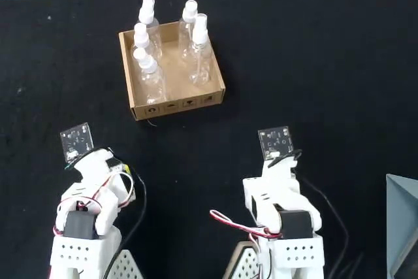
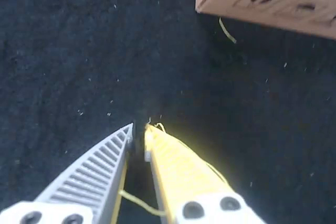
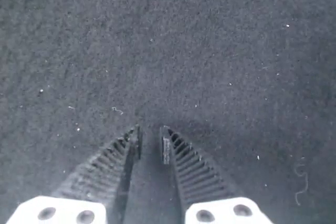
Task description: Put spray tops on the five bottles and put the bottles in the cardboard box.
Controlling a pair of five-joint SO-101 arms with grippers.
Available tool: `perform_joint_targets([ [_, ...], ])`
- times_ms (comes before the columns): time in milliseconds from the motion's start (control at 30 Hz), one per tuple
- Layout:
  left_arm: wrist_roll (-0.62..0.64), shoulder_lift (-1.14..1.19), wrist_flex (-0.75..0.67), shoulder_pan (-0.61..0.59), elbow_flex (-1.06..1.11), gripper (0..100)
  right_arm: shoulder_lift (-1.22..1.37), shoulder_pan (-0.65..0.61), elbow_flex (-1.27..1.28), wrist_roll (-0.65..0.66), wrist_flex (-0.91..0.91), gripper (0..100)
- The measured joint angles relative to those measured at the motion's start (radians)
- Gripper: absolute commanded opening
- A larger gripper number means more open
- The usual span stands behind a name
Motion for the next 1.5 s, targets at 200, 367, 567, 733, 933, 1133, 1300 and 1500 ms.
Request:
perform_joint_targets([
  [200, -0.087, 0.0, 0.009, 0.0, 0.0, 3, 0.0, 0.0, 0.0, 0.0, 0.0, 1.8],
  [367, -0.173, 0.0, 0.049, 0.0, 0.0, 3, 0.0, 0.0, 0.0, 0.0, 0.0, 1.8],
  [567, -0.301, 0.0, 0.115, 0.0, 0.0, 3, 0.0, 0.0, 0.0, 0.0, 0.0, 1.8],
  [733, -0.35, 0.0, 0.123, 0.0, 0.0, 3, 0.0, 0.0, 0.0, 0.0, 0.0, 1.8],
  [933, -0.35, 0.0, 0.123, 0.0, 0.0, 3, 0.0, 0.0, 0.0, 0.0, 0.0, 1.8],
  [1133, -0.356, 0.0, 0.123, 0.0, 0.0, 3, 0.0, 0.0, 0.0, 0.0, 0.0, 1.8],
  [1300, -0.356, 0.0, 0.123, 0.0, 0.0, 3, 0.0, 0.0, 0.0, 0.0, 0.0, 1.8],
  [1500, -0.356, 0.0, 0.123, 0.0, 0.0, 3, 0.0, 0.0, 0.0, 0.0, 0.0, 1.8],
])
